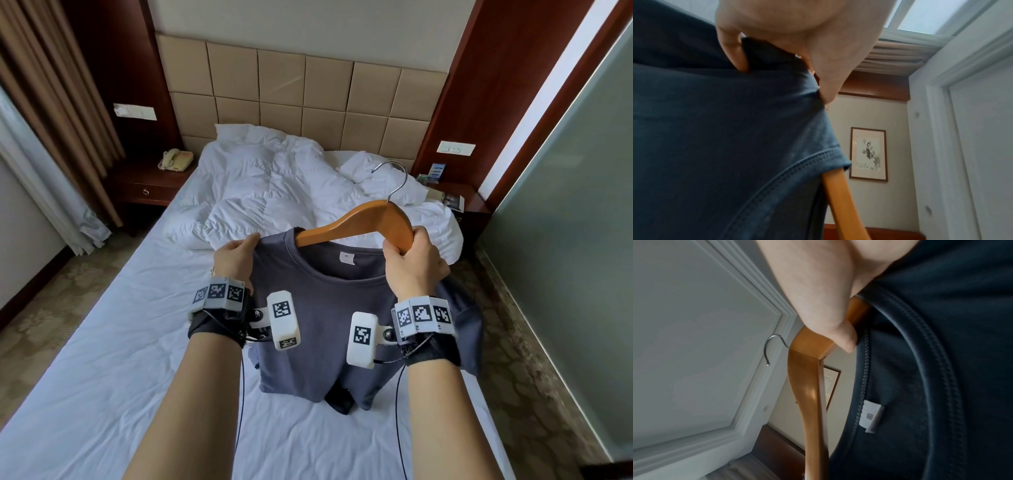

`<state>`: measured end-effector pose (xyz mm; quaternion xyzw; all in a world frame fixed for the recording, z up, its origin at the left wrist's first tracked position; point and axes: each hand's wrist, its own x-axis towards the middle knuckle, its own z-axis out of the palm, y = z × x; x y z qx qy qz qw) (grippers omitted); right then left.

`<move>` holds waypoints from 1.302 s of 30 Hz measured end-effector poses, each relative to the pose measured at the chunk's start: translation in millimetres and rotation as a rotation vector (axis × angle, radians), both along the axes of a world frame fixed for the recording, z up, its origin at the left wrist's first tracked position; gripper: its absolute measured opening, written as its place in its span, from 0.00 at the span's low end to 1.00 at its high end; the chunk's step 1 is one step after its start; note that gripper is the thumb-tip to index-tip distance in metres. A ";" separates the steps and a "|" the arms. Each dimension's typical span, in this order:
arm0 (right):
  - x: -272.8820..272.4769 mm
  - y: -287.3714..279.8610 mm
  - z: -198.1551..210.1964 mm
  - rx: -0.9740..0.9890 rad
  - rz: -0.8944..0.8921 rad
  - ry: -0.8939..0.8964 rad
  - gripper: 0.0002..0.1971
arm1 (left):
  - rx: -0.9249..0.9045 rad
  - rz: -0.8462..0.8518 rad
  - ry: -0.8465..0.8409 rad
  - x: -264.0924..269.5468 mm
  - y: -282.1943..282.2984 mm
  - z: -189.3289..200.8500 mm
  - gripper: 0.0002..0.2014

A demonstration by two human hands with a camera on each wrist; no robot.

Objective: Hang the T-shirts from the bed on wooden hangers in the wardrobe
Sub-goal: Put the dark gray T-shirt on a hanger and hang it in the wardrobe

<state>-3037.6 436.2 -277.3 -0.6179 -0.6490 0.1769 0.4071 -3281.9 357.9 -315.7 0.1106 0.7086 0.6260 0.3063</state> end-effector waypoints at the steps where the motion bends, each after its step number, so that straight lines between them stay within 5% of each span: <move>1: -1.1 0.0 -0.7 0.002 0.007 -0.005 0.07 | -0.050 -0.017 0.073 -1.0 -0.5 0.5 0.14; 7: -12.2 -4.4 -7.5 -0.013 0.114 -0.025 0.10 | -0.260 -0.021 0.368 1.8 0.5 13.3 0.20; 9: -17.5 -7.0 -9.2 -0.009 0.150 -0.033 0.10 | -0.194 -0.022 0.425 6.1 2.0 16.0 0.24; 15: -35.9 -13.3 -11.2 -0.054 0.237 -0.080 0.13 | 0.188 -0.296 0.442 26.2 7.0 30.8 0.06; 20: -51.6 -17.9 -16.5 -0.017 0.315 -0.117 0.13 | 0.207 -0.524 0.507 34.6 10.4 23.7 0.25; 27: -48.6 -8.9 -18.5 0.003 0.477 0.009 0.13 | 0.256 -0.330 0.516 23.7 8.2 19.8 0.31; 32: -27.6 3.5 -19.4 -0.130 0.235 -0.140 0.18 | 0.257 -0.186 0.492 6.7 8.2 18.3 0.33; 39: -18.5 16.8 -28.3 -0.180 0.071 -0.006 0.23 | 0.266 -0.182 0.481 2.2 12.0 23.9 0.28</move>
